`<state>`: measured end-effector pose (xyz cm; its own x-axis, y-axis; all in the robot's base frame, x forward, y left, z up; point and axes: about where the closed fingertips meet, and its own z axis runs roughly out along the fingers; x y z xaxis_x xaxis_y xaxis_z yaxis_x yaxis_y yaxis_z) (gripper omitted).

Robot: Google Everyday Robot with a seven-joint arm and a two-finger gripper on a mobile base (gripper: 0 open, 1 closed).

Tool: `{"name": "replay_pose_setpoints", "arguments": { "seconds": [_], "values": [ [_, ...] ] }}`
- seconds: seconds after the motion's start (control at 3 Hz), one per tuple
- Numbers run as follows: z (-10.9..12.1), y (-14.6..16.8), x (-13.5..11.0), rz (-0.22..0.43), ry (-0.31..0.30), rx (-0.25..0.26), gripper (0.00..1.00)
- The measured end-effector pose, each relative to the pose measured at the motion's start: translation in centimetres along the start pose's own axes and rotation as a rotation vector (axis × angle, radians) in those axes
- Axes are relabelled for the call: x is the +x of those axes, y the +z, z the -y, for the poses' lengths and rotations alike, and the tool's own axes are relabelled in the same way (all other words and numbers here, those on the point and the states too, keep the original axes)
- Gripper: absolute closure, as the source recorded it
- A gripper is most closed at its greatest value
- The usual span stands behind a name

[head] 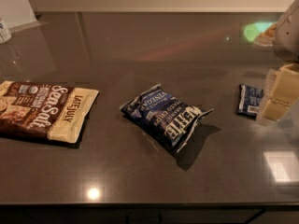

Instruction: Pick rxbar blueberry

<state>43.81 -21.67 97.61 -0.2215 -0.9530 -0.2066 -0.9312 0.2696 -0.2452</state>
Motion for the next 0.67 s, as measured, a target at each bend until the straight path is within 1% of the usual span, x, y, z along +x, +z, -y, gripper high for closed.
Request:
{"name": "replay_pose_setpoints", "arguments": {
  "seconds": [0.33, 0.67],
  "values": [
    [0.00, 0.00, 0.00, 0.000, 0.000, 0.000, 0.00],
    [0.70, 0.31, 0.25, 0.036, 0.030, -0.020, 0.00]
  ]
}}
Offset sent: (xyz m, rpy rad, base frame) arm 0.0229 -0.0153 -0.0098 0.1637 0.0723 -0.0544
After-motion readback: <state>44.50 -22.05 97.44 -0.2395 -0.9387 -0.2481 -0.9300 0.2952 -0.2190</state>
